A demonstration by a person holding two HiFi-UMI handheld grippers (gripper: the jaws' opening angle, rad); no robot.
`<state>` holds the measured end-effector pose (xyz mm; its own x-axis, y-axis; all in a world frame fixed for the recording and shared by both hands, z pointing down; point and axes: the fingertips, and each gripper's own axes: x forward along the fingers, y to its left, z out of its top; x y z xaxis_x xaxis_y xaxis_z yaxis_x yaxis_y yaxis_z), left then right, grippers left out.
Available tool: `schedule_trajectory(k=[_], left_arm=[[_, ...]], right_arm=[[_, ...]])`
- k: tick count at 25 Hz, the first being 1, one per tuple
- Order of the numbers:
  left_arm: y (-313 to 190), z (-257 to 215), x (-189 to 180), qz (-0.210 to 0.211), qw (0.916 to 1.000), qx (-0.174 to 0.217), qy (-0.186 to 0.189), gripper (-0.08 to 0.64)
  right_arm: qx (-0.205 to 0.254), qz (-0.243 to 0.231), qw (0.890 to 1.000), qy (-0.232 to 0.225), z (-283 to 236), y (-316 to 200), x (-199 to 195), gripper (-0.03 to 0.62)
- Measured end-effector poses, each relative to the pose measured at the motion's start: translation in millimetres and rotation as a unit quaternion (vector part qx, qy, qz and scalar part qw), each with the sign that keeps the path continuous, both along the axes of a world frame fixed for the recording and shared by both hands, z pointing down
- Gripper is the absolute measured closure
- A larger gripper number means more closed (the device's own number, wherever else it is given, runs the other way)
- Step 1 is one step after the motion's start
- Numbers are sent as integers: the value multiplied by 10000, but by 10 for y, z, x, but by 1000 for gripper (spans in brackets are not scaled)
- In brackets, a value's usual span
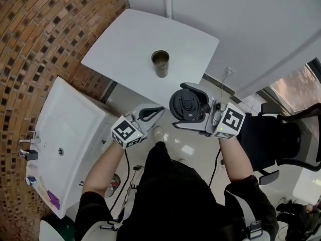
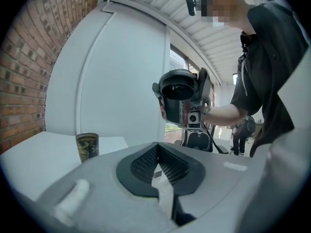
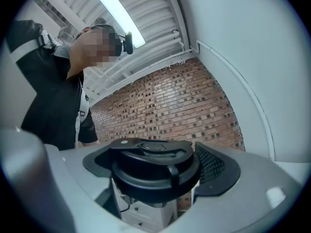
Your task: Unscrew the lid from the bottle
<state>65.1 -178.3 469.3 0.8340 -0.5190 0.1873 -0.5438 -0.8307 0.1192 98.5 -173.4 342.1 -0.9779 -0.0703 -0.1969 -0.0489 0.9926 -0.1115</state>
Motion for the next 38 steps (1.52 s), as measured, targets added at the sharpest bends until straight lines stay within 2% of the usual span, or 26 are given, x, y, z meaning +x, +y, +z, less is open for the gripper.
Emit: schedule_trajectory(k=[4, 8, 14, 18, 25, 29, 33, 38], left_arm=[[476, -197, 366, -257, 9993, 161, 217, 558], [923, -396, 590, -397, 9985, 324, 179, 558], [1459, -764, 624, -586, 9970, 379, 332, 558], [1751, -817, 592, -564, 9972, 340, 348, 558], [2085, -921, 276, -835, 9926, 400, 790, 558], [2303, -1018, 39, -754, 9938, 542, 615, 558], [2453, -1148, -252, -722, 9932, 635, 651, 558], [2654, -1234, -567, -555, 9941, 674, 647, 558]], right_arm=[[121, -104, 9998, 125, -76, 596, 456, 115], [305, -240, 9991, 196, -187, 1077, 723, 115], [395, -430, 9981, 185, -464, 1645, 791, 114], [363, -424, 9983, 157, -536, 1922, 774, 115], [229, -111, 9996, 120, -534, 2159, 749, 114], [113, 47, 9999, -94, -653, 2308, 688, 114], [102, 246, 9994, -206, -728, 2417, 530, 114], [134, 460, 9988, -120, -732, 2617, 324, 114]])
